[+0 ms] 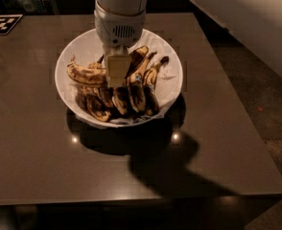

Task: Pick banana from white bowl

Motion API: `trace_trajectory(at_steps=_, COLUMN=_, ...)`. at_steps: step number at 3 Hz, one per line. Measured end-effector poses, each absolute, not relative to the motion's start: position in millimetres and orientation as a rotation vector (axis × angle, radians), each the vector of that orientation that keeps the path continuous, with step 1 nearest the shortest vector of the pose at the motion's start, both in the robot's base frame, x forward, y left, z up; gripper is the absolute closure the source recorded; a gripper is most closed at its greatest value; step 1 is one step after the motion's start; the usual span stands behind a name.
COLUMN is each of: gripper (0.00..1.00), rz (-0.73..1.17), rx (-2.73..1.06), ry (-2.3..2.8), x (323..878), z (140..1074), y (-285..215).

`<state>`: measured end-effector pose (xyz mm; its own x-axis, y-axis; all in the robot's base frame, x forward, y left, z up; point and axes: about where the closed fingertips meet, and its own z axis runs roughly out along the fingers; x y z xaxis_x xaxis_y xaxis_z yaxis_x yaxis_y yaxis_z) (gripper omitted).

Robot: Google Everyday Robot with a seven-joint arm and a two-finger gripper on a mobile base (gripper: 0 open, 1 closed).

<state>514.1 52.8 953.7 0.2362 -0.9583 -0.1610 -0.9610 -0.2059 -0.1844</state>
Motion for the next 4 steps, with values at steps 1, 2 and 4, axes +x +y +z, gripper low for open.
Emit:
trace_trajectory(at_steps=1, gripper=1.0, rz=0.014, rx=-2.253, ry=1.805, x=503, z=960, y=53)
trace_trajectory(at_steps=2, gripper=1.0, rz=-0.004, rx=-2.269, ry=1.789, x=482, z=970, y=56)
trace_trajectory(at_steps=4, gripper=1.0, rz=-0.027, rx=-2.261, ry=1.752, x=444, z=991, y=55)
